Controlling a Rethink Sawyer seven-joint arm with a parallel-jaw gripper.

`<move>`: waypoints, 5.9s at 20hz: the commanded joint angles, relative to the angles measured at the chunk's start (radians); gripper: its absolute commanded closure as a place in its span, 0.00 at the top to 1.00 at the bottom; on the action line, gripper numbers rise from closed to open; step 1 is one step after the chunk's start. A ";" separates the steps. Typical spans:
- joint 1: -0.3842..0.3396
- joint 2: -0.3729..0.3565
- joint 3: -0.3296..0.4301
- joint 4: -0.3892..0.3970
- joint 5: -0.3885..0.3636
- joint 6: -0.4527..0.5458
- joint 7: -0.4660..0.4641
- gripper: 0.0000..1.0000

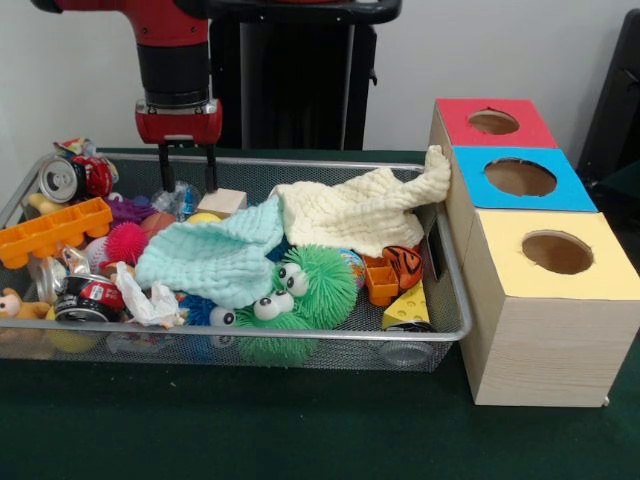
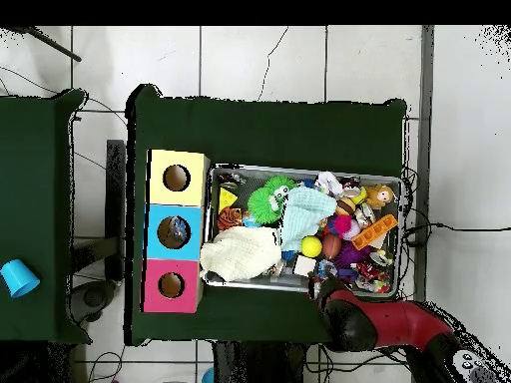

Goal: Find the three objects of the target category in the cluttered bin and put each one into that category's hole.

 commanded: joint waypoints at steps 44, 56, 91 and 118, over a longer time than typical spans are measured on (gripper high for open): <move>-0.017 0.091 0.017 -0.125 -0.025 -0.043 0.058 1.00; -0.033 0.110 0.028 -0.139 -0.032 -0.039 0.039 1.00; 0.062 0.190 -0.079 -0.212 -0.009 -0.113 0.058 0.00; -0.070 -0.159 0.128 0.026 0.171 0.227 -0.069 0.00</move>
